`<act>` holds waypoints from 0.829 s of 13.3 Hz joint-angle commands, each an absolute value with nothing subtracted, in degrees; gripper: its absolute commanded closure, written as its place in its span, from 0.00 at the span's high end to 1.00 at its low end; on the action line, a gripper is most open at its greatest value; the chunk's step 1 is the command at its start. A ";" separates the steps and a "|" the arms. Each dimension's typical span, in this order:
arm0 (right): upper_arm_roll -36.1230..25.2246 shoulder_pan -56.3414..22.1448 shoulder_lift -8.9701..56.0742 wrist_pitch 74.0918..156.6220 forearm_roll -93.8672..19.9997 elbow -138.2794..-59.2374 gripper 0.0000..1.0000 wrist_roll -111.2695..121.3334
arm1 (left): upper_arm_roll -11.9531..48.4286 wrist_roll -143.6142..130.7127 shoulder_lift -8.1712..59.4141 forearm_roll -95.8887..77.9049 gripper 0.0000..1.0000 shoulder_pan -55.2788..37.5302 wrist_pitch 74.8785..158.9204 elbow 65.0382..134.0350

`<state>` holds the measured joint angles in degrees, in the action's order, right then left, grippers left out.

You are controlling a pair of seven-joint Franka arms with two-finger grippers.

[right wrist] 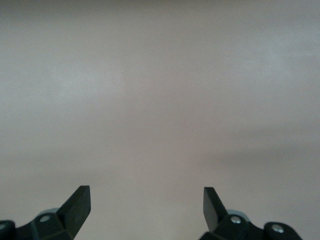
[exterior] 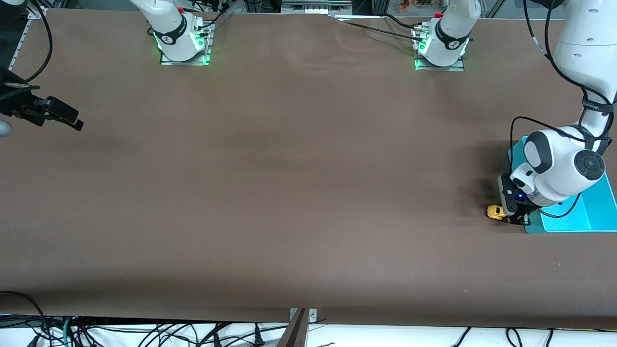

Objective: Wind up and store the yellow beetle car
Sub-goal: 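Lift the yellow car with the left gripper and carry it over the tray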

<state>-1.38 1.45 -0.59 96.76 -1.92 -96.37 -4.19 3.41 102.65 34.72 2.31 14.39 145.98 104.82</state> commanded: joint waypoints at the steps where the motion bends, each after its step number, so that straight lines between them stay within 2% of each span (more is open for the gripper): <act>1: -1.23 1.76 -1.05 96.15 -2.11 -96.42 1.00 -4.48 | 4.65 102.66 31.38 1.85 0.39 14.41 138.02 102.58; 4: -1.23 0.97 1.66 93.44 -2.11 -92.21 1.00 -4.40 | 4.66 102.66 28.49 0.53 0.39 14.50 129.32 100.20; 8: -1.23 0.97 1.58 93.43 -2.02 -92.37 1.00 -4.66 | 4.04 103.44 24.71 0.79 0.40 16.78 115.34 95.90; 11: -1.58 0.53 1.67 93.34 -2.28 -92.46 1.00 -4.31 | 1.42 108.52 23.12 1.23 0.40 18.89 112.41 95.27</act>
